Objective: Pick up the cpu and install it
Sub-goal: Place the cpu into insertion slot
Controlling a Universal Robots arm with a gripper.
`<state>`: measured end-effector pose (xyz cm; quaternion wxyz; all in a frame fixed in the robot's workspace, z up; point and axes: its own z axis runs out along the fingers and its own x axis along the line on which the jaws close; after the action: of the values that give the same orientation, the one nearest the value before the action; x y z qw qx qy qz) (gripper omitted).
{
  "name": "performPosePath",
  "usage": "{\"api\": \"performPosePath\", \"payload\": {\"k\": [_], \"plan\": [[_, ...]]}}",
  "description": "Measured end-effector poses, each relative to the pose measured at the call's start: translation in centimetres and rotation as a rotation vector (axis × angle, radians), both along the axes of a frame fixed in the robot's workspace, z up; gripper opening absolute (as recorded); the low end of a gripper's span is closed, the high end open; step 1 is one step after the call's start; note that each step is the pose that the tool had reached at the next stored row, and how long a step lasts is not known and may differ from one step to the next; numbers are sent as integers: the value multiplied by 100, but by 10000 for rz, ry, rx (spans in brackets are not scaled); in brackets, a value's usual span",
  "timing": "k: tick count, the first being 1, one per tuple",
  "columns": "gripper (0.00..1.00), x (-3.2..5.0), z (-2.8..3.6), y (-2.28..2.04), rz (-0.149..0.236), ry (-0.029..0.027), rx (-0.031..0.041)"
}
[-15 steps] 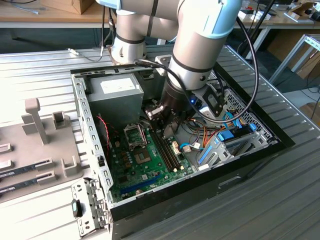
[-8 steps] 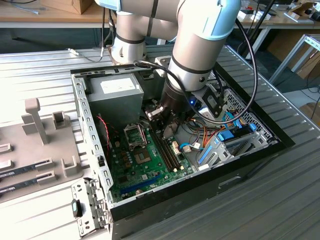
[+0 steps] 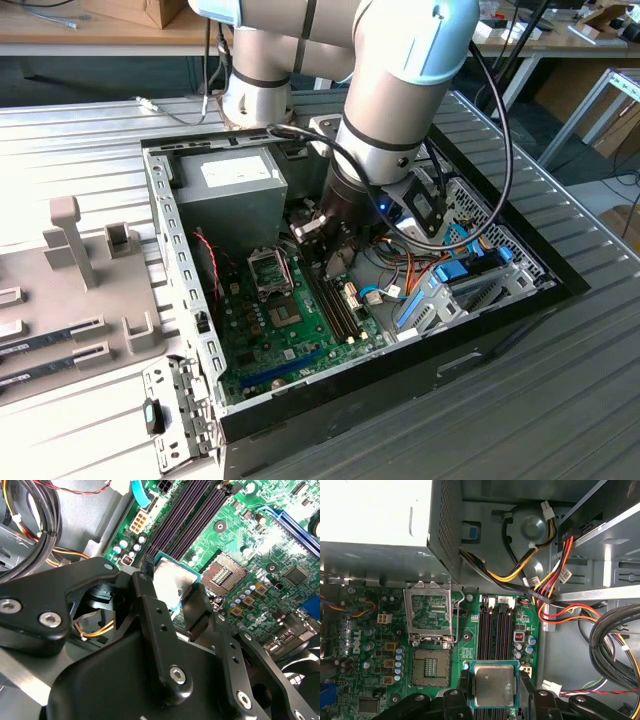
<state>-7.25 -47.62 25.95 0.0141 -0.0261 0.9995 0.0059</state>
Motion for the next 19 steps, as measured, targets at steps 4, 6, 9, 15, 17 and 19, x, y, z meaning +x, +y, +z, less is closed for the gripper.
{"api": "performPosePath", "payload": {"k": [4, 6, 9, 15, 17, 19], "plan": [[47, 0, -15, 0, 0, 0, 0], [47, 0, -23, 0, 0, 0, 0], [47, 0, -34, 0, 0, 0, 0], [47, 0, -57, 0, 0, 0, 0], [47, 0, -67, 0, 0, 0, 0], [47, 0, -76, 0, 0, 0, 0]]}}
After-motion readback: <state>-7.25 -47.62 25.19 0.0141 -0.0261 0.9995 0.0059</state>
